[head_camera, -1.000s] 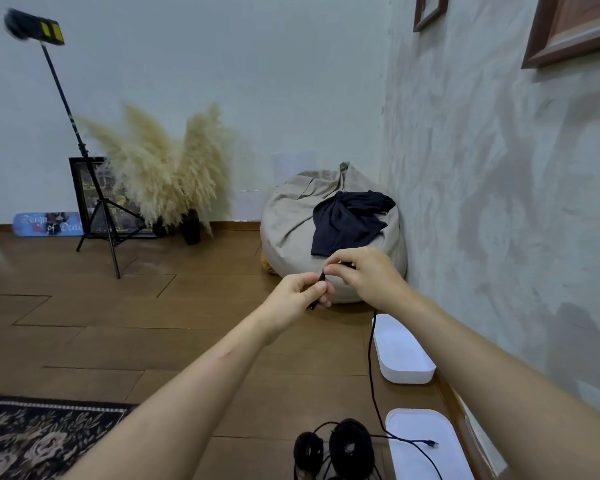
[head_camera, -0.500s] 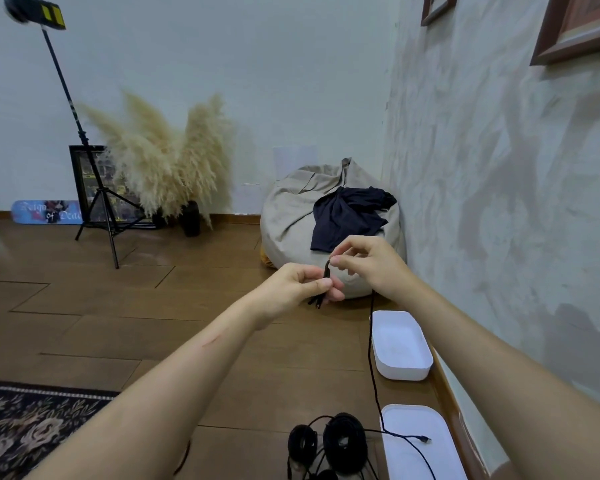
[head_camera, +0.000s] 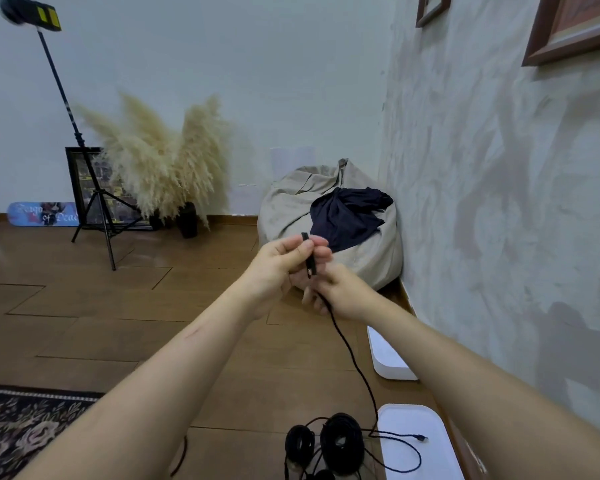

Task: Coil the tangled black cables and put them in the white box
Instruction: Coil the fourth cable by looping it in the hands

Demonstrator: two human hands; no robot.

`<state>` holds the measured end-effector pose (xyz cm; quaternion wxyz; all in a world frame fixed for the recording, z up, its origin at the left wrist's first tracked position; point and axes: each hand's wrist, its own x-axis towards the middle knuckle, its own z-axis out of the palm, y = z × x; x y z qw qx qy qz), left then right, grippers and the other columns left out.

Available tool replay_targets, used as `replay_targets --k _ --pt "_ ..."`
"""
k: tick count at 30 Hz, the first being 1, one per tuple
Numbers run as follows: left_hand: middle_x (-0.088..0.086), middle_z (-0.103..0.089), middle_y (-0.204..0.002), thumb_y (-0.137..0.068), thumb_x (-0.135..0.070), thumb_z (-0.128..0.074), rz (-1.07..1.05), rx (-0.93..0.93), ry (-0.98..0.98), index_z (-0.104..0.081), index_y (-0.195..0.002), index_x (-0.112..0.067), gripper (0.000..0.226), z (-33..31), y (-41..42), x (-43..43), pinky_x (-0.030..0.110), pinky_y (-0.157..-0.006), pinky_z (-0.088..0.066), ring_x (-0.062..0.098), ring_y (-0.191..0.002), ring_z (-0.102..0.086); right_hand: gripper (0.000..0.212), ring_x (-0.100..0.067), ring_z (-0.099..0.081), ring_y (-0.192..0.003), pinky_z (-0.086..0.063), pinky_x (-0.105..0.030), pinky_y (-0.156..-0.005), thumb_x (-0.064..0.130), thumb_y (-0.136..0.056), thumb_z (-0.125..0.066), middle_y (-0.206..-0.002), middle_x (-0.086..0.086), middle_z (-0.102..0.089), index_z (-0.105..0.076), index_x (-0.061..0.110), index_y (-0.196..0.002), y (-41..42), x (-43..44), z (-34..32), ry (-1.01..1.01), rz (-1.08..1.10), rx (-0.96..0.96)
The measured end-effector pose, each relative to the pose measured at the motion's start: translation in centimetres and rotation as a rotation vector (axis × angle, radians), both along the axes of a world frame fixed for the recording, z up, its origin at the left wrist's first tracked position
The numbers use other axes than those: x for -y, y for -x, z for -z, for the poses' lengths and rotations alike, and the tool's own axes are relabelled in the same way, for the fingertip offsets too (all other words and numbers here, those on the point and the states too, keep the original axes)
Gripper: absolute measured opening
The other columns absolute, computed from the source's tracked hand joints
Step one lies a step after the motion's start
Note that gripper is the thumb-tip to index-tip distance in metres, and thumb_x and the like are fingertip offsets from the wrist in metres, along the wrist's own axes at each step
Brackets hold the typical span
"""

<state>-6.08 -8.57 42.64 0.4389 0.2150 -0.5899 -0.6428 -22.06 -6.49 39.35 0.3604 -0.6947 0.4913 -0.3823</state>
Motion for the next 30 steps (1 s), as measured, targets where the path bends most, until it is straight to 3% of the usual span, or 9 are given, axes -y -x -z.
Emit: replay_targets --k 2,6,10,14,16,19,21,26,30 --pt "0.005 -0.074 -0.097 -0.105 -0.011 -0.052 -0.081 -0.086 -0.025 -0.068 -0.112 -0.004 0.018 0.1 0.0 0.6 0.024 -0.082 -0.057 0.017 -0.097 -0.071 0.028 -0.015 -0.058 -0.063 -0.048 -0.028 -0.056 0.019 -0.108 -0.045 -0.076 -0.003 -0.067 -0.063 0.037 -0.099 -0.8 -0.1 0.3 -0.014 -0.051 -0.129" --pt "0.004 -0.077 -0.098 -0.105 -0.014 -0.056 -0.273 -0.003 0.027 -0.070 -0.111 -0.008 0.016 1.9 -0.6 2.0 0.025 -0.078 -0.058 0.018 -0.096 -0.069 0.037 -0.004 -0.049 -0.055 -0.039 -0.027 -0.060 0.019 -0.104 -0.048 -0.064 0.007 -0.057 -0.060 0.036 -0.074 -1.6 0.1 -0.9 0.088 -0.023 -0.309" --pt "0.005 -0.077 -0.096 -0.105 -0.012 -0.055 -0.308 0.176 0.148 -0.071 -0.105 -0.009 0.016 3.3 -0.6 2.6 0.030 -0.078 -0.058 0.017 -0.092 -0.071 0.028 -0.006 -0.047 -0.061 -0.034 -0.024 -0.058 0.024 -0.102 -0.053 -0.066 0.008 -0.053 -0.075 0.019 -0.086 -0.8 0.1 -1.6 0.060 0.010 -0.440" --pt "0.001 -0.078 -0.095 -0.104 -0.012 -0.058 -0.318 0.333 0.268 -0.073 -0.104 -0.013 0.015 3.7 -0.9 2.9 0.031 -0.089 -0.059 0.015 -0.092 -0.073 0.022 -0.009 -0.060 -0.080 -0.047 -0.026 -0.074 0.024 -0.100 -0.060 -0.088 0.000 -0.069 -0.077 0.011 -0.102 0.8 -0.1 -2.6 0.038 -0.016 -0.460" --pt "-0.008 -0.076 -0.085 -0.103 -0.015 -0.059 -0.352 0.473 0.393 -0.075 -0.100 -0.018 0.016 4.1 -1.0 2.8 0.023 -0.080 -0.053 0.005 -0.083 -0.069 0.020 -0.005 -0.057 -0.074 -0.045 -0.024 -0.072 0.023 -0.101 -0.061 -0.086 -0.001 -0.068 -0.076 0.011 -0.102 1.4 -0.3 -2.8 0.048 -0.046 -0.465" --pt "-0.013 -0.065 -0.070 -0.103 -0.018 -0.059 -0.333 0.604 0.485 -0.070 -0.084 -0.026 0.024 4.9 0.0 2.1 0.024 -0.065 -0.042 0.001 -0.067 -0.054 0.017 -0.019 -0.058 -0.076 -0.046 -0.039 -0.074 0.026 -0.100 -0.061 -0.086 -0.011 -0.068 -0.075 0.018 -0.094 2.1 -0.3 -2.9 0.105 -0.043 -0.443" --pt "-0.012 -0.059 -0.066 -0.101 -0.022 -0.059 -0.344 0.577 0.455 -0.067 -0.078 -0.027 0.025 5.4 0.7 1.9 0.029 -0.065 -0.040 0.004 -0.065 -0.049 0.016 -0.028 -0.061 -0.083 -0.049 -0.045 -0.079 0.026 -0.099 -0.062 -0.090 -0.013 -0.070 -0.075 0.018 -0.093 2.3 -0.1 -2.8 0.126 -0.042 -0.416" --pt "-0.001 -0.064 -0.075 -0.098 -0.027 -0.065 -0.255 0.338 0.164 -0.071 -0.079 -0.019 0.021 5.9 1.1 1.9 0.038 -0.078 -0.045 0.016 -0.080 -0.057 0.017 -0.004 -0.065 -0.083 -0.047 -0.023 -0.076 0.023 -0.100 -0.062 -0.089 0.005 -0.075 -0.077 0.016 -0.097 2.2 -0.4 -3.1 0.129 -0.047 -0.392" --pt "0.017 -0.072 -0.095 -0.103 -0.025 -0.059 -0.119 0.381 0.153 -0.073 -0.104 -0.007 0.023 5.6 0.8 1.8 0.042 -0.090 -0.051 0.020 -0.091 -0.065 0.017 -0.006 -0.067 -0.078 -0.051 -0.029 -0.075 0.027 -0.099 -0.064 -0.082 0.004 -0.076 -0.077 0.018 -0.091 2.7 -0.5 -3.2 0.187 0.004 -0.421"
